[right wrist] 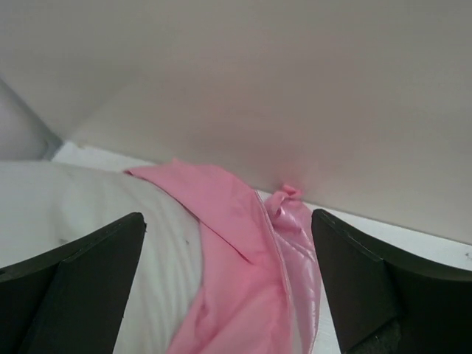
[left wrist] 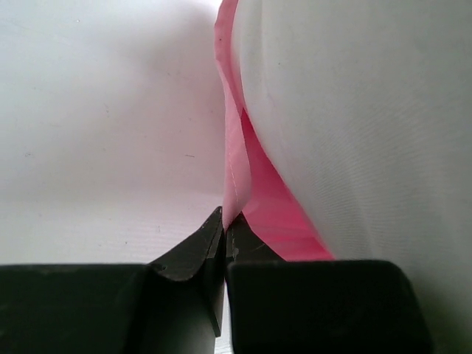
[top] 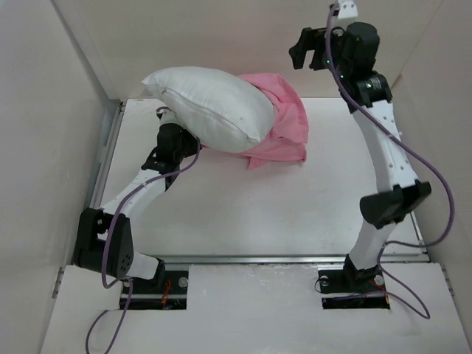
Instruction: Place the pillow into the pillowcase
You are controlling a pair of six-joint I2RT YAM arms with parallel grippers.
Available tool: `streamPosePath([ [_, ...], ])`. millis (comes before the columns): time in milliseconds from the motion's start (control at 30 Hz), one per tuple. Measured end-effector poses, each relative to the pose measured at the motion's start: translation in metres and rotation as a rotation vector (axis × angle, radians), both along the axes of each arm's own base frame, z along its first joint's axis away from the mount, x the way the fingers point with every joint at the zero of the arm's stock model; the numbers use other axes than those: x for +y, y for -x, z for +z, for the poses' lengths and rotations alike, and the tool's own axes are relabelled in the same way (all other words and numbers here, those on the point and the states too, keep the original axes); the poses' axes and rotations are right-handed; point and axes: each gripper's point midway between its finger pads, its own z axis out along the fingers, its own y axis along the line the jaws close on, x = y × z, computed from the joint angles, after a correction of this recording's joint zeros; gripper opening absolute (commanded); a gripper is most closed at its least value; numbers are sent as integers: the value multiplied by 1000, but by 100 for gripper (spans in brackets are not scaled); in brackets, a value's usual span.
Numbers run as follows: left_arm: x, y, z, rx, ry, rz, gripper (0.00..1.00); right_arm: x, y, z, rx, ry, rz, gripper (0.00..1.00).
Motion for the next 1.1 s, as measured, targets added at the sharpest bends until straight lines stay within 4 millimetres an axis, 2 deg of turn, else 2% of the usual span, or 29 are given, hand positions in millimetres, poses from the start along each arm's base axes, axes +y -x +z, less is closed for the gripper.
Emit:
streamPosePath([
  [100,1,0,0,6,-12,-4,0,5,-52,-74,129,81,75,99],
  [200,0,-6,2,5,-23,-7,0,15,-88,-167,281,168,158,99],
  [233,1,-8,4,5,-26,-7,0,20,-99,-209,345,199,188,99],
  [267,1,-11,5,3,-29,-6,0,22,-101,-220,362,207,196,99],
  [367,2,-18,5,6,-41,-6,0,25,-115,-275,435,245,207,99],
  [433,3,-20,3,14,-52,-6,0,25,-120,-289,443,255,208,99],
  [467,3,-22,2,18,-55,-5,0,26,-122,-291,438,256,209,83],
  [533,5,-24,-2,29,-62,-2,0,28,-126,-286,409,261,222,47],
  [567,6,-26,-3,35,-65,0,0,30,-127,-282,391,256,233,0],
  [733,9,-35,2,37,-85,6,0,39,-126,-270,369,209,264,0],
  [833,9,-48,27,7,-111,7,0,35,-120,-246,348,183,234,0],
  [867,9,-54,42,-18,-119,6,0,32,-117,-230,326,173,215,0],
  [933,7,-67,82,-94,-125,2,0,26,-106,-184,261,147,177,0],
  [967,6,-71,106,-143,-127,0,0,22,-96,-151,211,131,160,0],
  [1000,6,-75,131,-192,-129,1,0,17,-80,-110,147,105,147,0],
  [1033,6,-77,159,-249,-127,4,0,15,-69,-88,113,90,144,0],
  [1100,7,-77,214,-354,-114,10,0,12,-33,-26,15,44,153,0],
])
